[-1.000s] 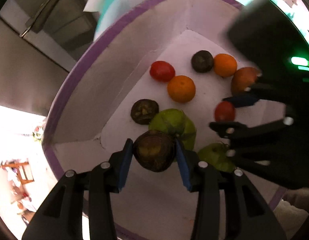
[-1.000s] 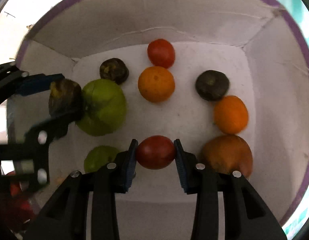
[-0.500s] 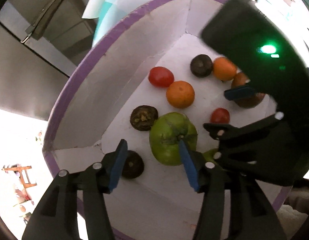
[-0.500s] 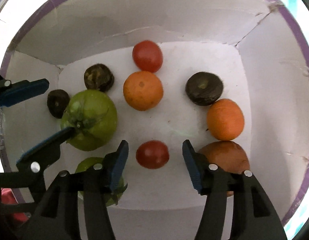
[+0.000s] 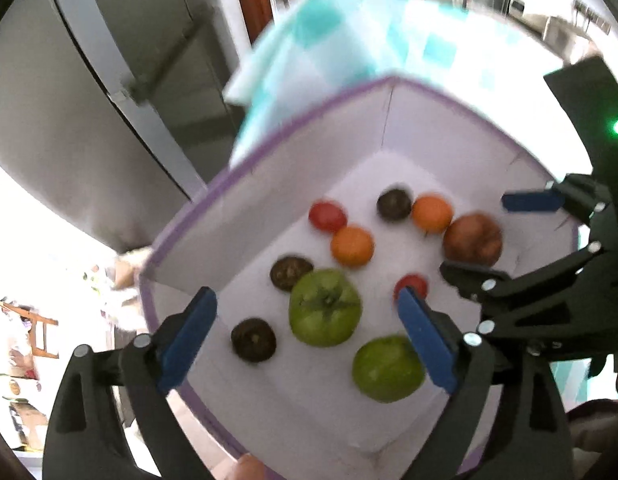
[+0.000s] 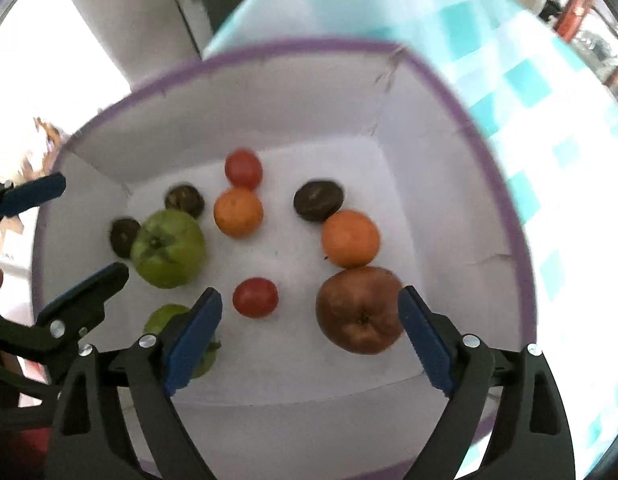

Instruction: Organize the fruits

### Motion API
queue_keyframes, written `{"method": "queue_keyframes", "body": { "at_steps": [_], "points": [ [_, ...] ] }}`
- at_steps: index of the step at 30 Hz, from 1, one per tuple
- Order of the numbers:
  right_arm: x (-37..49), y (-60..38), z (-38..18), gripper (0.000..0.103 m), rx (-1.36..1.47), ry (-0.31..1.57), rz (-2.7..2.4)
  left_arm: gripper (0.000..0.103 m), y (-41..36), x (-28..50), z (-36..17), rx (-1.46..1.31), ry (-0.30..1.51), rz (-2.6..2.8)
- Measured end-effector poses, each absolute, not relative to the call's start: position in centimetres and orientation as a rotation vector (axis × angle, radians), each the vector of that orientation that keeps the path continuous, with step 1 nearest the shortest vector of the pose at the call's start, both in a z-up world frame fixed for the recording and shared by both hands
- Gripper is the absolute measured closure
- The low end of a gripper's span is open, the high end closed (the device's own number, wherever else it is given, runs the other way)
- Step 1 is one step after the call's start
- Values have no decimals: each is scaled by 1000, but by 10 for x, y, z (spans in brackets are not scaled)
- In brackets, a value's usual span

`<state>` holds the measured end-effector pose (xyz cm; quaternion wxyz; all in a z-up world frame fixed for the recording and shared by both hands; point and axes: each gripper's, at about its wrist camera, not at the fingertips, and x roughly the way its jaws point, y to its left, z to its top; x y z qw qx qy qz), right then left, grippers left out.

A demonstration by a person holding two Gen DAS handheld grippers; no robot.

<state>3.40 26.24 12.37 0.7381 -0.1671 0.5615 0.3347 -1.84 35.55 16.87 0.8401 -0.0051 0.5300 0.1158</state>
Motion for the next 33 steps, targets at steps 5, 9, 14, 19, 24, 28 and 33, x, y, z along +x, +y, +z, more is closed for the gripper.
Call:
{"method": "queue_keyframes", "body": {
  "at_steps": [5,9,14,19,24,28,33],
  "points": [
    [26,253,140,16,-391,1150,770,2,337,-40,215,-62,926,284],
    [29,255,144,16,-429,1112,799,2,329,-50,237,-35,839,397],
    [23,268,136,16,-505,1099,784,2,334,-39,215,-54,994,405],
    [22,272,126,16,-540,1137,760,2,365,-36,175,-175,1166,409],
    [31,273,112,16,-530,1198,709,2,378,-32,160,-206,1211,408],
    [40,270,103,16,-481,1249,675,2,379,-21,147,-183,1256,382],
    [50,267,96,16,-440,1286,646,2,381,-6,131,-156,1312,337]
  ]
}}
